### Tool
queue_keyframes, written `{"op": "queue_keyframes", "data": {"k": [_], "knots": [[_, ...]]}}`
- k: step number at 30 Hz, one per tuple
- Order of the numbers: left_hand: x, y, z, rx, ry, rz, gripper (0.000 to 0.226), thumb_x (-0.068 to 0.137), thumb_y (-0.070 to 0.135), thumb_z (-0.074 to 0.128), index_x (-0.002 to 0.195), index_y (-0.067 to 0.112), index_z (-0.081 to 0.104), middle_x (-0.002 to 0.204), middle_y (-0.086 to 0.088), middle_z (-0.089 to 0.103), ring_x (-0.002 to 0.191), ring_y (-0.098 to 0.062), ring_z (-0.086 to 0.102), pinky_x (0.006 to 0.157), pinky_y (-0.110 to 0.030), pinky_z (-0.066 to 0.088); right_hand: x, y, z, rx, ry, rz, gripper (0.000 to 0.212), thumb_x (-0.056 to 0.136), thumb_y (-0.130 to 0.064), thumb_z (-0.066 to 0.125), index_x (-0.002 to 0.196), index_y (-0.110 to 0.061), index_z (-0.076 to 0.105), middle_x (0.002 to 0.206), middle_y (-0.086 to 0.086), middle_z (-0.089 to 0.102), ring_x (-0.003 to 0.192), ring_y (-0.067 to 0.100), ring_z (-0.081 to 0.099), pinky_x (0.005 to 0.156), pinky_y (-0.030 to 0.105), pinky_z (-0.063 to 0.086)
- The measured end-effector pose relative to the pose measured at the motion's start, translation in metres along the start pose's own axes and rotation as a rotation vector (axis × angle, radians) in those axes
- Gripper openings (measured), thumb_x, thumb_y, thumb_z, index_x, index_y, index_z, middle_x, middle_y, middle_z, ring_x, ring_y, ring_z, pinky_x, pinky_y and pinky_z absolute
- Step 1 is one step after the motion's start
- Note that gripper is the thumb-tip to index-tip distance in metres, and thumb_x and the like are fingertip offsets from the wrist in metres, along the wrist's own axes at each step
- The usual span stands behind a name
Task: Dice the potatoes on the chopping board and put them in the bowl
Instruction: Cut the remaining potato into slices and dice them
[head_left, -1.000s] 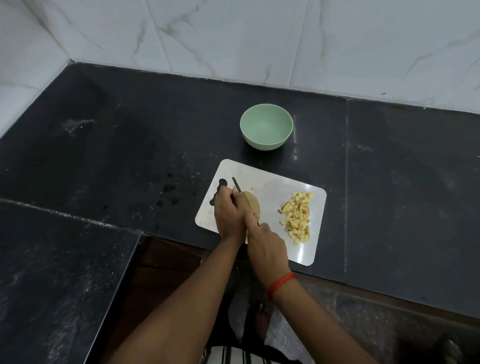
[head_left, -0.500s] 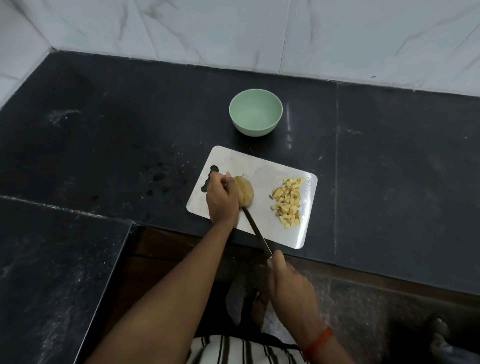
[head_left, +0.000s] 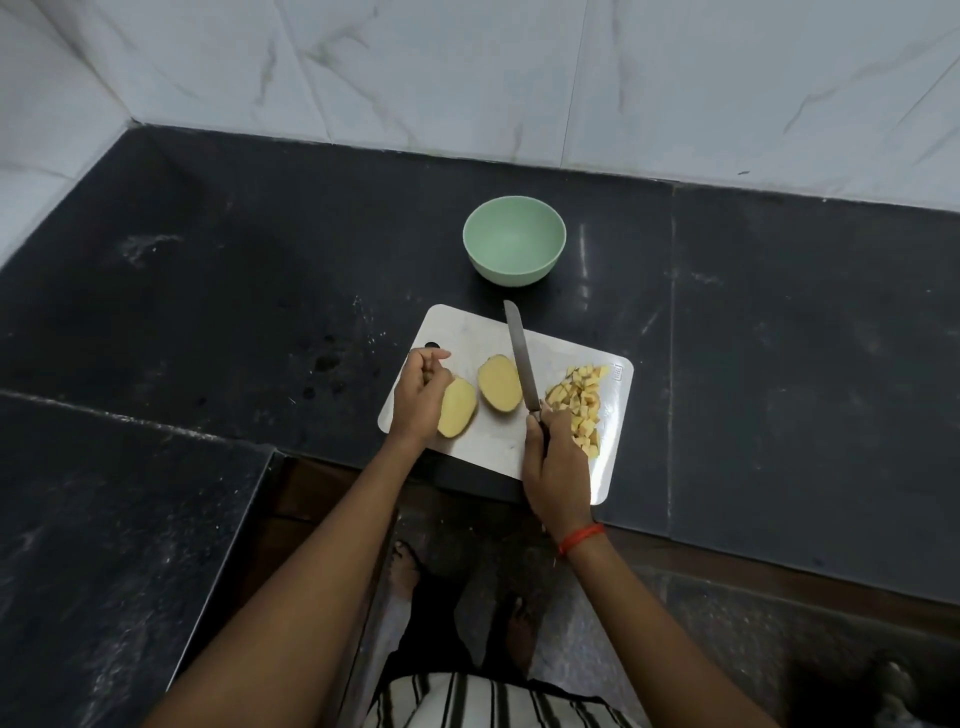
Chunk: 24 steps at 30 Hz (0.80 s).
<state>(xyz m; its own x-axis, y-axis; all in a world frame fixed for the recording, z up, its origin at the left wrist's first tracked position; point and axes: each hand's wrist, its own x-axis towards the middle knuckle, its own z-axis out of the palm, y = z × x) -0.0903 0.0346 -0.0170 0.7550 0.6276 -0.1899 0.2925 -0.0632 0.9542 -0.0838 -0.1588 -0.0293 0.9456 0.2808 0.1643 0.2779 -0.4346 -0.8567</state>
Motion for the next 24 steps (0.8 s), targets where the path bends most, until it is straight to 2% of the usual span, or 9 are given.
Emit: {"op": "queue_keyframes", "data": {"k": [3,6,8,11,13,15,17,21,24], "knots": [[0.002,0.005,-0.008,0.026,-0.093,-0.014,0.018,0.094,0.016,0.057,0.109,0.025,0.061,0.109,0.005,0.058,0.092,-0.005,0.056,0.084,-0.024,0.047,0.0,0.001,0.001,0.001,0.015,-0.01,0.021,0.105,-0.023,0.048,0.093,-0.036,0.037,0.077,-0.002,0.06,0.063,0.017,0.058,0.051,0.046,0.049],[0.005,0.008,-0.015,0.206,-0.151,0.016,0.033,0.085,0.029,0.07,0.117,0.027,0.061,0.117,0.001,0.056,0.1,-0.009,0.057,0.088,-0.027,0.048,0.0,0.004,0.0,0.026,0.018,-0.022,0.018,0.105,-0.023,0.048,0.094,-0.034,0.038,0.077,-0.003,0.059,0.063,0.015,0.058,0.052,0.045,0.048],[0.006,0.011,-0.014,0.39,-0.187,0.076,0.059,0.08,0.043,0.082,0.13,0.027,0.056,0.122,0.002,0.052,0.109,-0.014,0.057,0.095,-0.034,0.051,0.0,0.005,0.0,0.033,0.022,-0.018,0.017,0.105,-0.024,0.047,0.095,-0.034,0.039,0.077,-0.003,0.058,0.064,0.015,0.057,0.053,0.045,0.047],[0.006,0.024,0.0,0.79,-0.27,0.211,0.105,0.063,0.077,0.077,0.15,0.034,0.037,0.141,0.004,0.047,0.129,-0.021,0.047,0.106,-0.05,0.043,0.0,0.004,0.001,0.039,0.031,-0.021,0.02,0.105,-0.022,0.048,0.095,-0.036,0.038,0.077,-0.004,0.058,0.064,0.014,0.057,0.053,0.044,0.047],[0.006,0.036,0.013,1.027,-0.313,0.3,0.114,0.062,0.083,0.072,0.156,0.037,0.027,0.148,0.003,0.042,0.135,-0.024,0.04,0.106,-0.052,0.036,-0.001,0.005,0.001,0.051,0.03,-0.024,0.014,0.105,-0.023,0.048,0.098,-0.032,0.041,0.08,-0.003,0.061,0.066,0.016,0.059,0.054,0.042,0.048],[0.005,0.044,0.026,1.172,-0.362,0.374,0.109,0.064,0.082,0.07,0.155,0.036,0.03,0.145,0.002,0.043,0.133,-0.025,0.04,0.106,-0.05,0.035,-0.001,0.007,0.001,0.063,0.033,-0.024,0.008,0.105,-0.023,0.048,0.1,-0.027,0.044,0.083,-0.004,0.062,0.068,0.017,0.061,0.055,0.042,0.049],[0.008,0.046,0.034,1.202,-0.391,0.427,0.094,0.069,0.074,0.073,0.148,0.034,0.044,0.136,0.001,0.048,0.126,-0.024,0.044,0.104,-0.044,0.037,-0.001,0.006,0.001,0.065,0.038,-0.024,0.008,0.105,-0.024,0.048,0.099,-0.028,0.043,0.082,-0.005,0.061,0.067,0.017,0.061,0.054,0.042,0.049],[0.018,0.045,0.037,1.001,-0.422,0.335,0.068,0.067,0.049,0.084,0.129,0.03,0.064,0.114,0.002,0.05,0.116,-0.022,0.05,0.096,-0.034,0.046,-0.001,0.005,0.001,0.056,0.048,-0.026,0.011,0.105,-0.022,0.048,0.098,-0.028,0.042,0.082,-0.001,0.063,0.067,0.019,0.061,0.053,0.042,0.048],[0.028,0.049,0.033,0.778,-0.279,0.262,0.063,0.058,0.039,0.094,0.115,0.031,0.07,0.113,0.002,0.054,0.11,-0.02,0.057,0.094,-0.036,0.05,-0.001,0.004,0.001,0.054,0.055,-0.02,0.022,0.105,-0.022,0.048,0.095,-0.038,0.037,0.076,-0.003,0.06,0.062,0.018,0.058,0.05,0.043,0.046]]}}
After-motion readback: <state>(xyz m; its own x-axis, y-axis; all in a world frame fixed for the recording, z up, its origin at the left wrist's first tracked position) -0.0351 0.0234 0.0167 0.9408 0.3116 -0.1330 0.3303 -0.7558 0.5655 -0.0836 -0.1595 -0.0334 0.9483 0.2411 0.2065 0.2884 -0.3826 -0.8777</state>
